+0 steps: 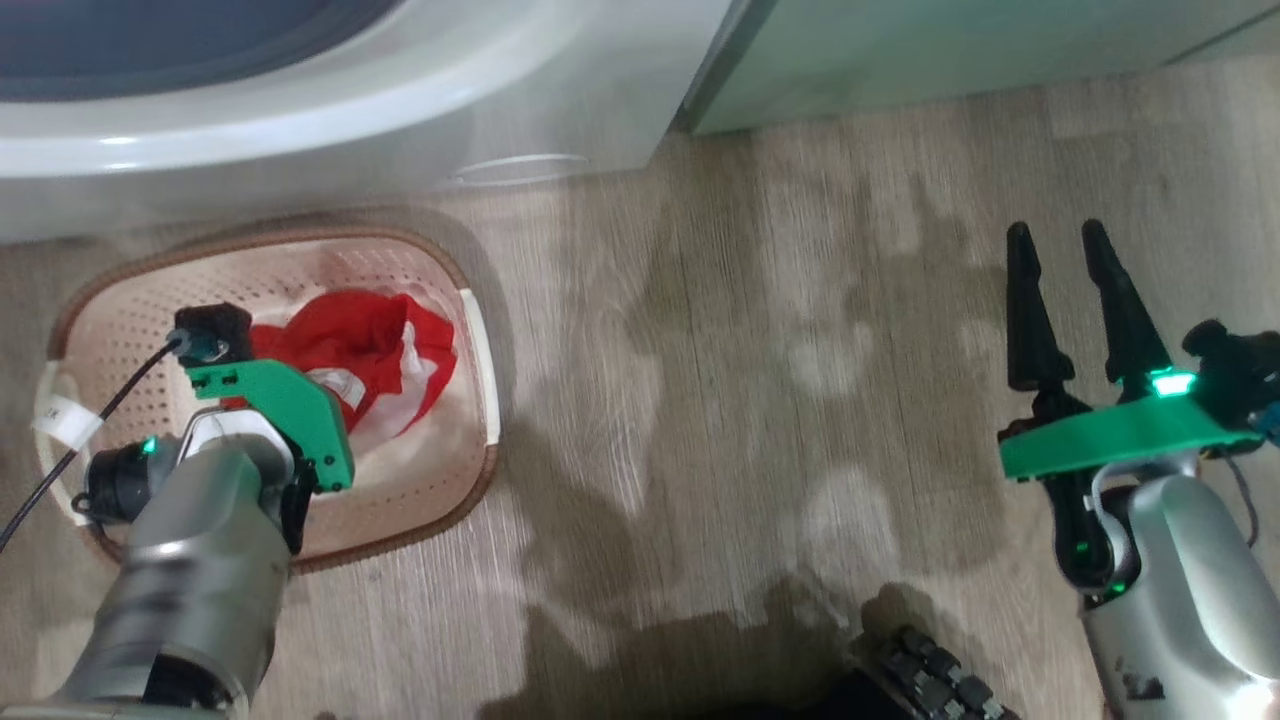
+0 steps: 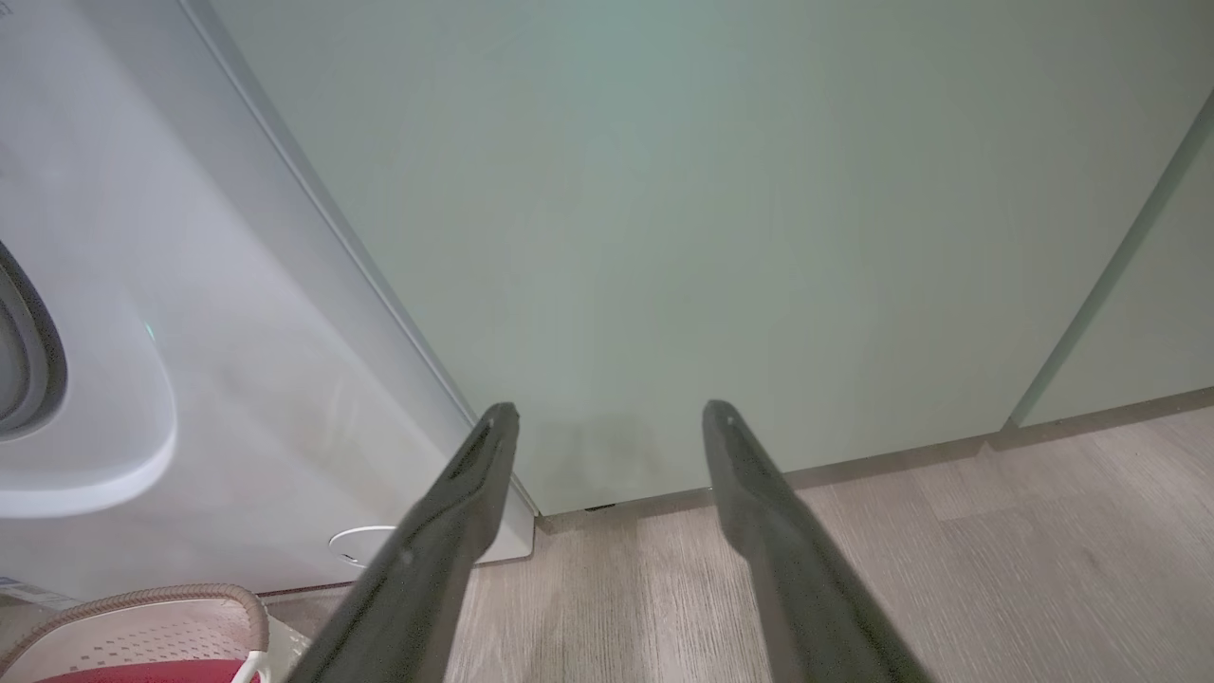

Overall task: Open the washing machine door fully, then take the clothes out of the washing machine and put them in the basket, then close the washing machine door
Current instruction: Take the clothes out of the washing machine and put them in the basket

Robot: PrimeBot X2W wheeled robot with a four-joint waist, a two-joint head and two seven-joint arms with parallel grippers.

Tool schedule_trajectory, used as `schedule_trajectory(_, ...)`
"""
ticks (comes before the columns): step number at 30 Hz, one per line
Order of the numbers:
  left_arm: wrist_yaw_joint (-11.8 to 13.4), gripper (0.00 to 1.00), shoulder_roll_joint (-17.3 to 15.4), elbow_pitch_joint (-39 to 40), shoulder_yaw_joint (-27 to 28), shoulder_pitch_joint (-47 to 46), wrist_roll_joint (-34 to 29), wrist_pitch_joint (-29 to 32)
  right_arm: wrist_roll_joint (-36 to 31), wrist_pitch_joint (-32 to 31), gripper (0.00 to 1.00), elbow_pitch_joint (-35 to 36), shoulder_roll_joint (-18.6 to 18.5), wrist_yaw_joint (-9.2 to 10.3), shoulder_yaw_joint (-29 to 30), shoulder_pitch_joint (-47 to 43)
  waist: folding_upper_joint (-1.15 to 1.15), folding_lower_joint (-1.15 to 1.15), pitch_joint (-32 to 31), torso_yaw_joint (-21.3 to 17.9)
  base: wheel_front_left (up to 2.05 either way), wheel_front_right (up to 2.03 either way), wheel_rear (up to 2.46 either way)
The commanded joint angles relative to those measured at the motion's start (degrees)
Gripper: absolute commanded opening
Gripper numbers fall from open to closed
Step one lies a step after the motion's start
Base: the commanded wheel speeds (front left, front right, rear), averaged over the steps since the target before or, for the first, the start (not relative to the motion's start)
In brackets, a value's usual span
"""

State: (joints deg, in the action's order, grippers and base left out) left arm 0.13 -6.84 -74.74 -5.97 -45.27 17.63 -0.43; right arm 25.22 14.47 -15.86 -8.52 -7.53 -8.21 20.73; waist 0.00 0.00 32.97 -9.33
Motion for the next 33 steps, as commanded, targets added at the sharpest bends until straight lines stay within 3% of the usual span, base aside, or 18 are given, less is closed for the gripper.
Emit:
schedule_trajectory(1, 0.54, 0.00, -2.19, 0.78, 1.44, -0.04, 0.27, -0.12, -0.33, 0.52, 1.00, 1.83, 0.22, 0.04, -0.57, -0.14, 0.00, 0.00, 1.03, -0.30, 0.00, 0.00, 0.00)
schedule_trajectory(2, 0.47, 0.02, -2.20, 0.78, 1.41, -0.08, 0.38, -0.20, -0.35, 0.52, 1.00, 1.87, 0.25, 0.04, -0.49, 0.01, 0.00, 0.00, 1.26, -0.26, 0.00, 0.00, 0.00)
schedule_trajectory(3, 0.46, 0.29, -2.13, 0.78, 1.85, -0.18, 0.93, -0.57, -0.35, 0.52, 1.00, 1.90, 0.26, 0.04, -0.35, 0.12, 0.00, 0.00, 1.40, -0.16, 0.00, 0.00, 0.00)
schedule_trajectory(4, 0.51, 0.48, -2.09, 0.78, 1.91, -0.24, 1.09, -0.84, -0.36, 0.52, 1.00, 1.91, 0.25, 0.04, -0.21, 0.23, 0.00, 0.00, 1.45, -0.04, 0.00, 0.00, 0.00)
schedule_trajectory(5, 0.67, 1.00, -2.02, 0.78, 1.85, -0.26, 1.13, -1.17, -0.40, 0.52, 1.00, 1.92, 0.22, 0.04, -0.09, 0.30, 0.00, 0.00, 1.36, 0.13, 0.00, 0.00, 0.00)
schedule_trajectory(12, -0.39, 1.00, -0.80, 0.78, 3.21, 1.21, 3.46, -5.03, -0.63, 0.52, 1.00, 1.50, -0.39, 0.04, -0.30, -0.21, 0.00, 0.00, -2.50, 1.54, 0.00, 0.00, 0.00)
schedule_trajectory(22, -3.66, 1.00, -1.21, 3.03, 1.79, 5.41, 2.42, -14.40, -0.52, 0.52, 1.00, 0.82, 0.19, 0.04, 0.97, -3.20, 0.00, 0.00, -14.19, 2.45, 0.00, 0.00, 0.00)
schedule_trajectory(33, -4.64, 1.00, -1.88, 21.26, 6.73, 18.03, 0.55, -14.55, -1.67, 0.52, 1.00, 0.55, 0.61, 0.04, 0.71, -9.44, 0.00, 0.00, -27.13, 3.60, 0.00, 0.00, 0.00)
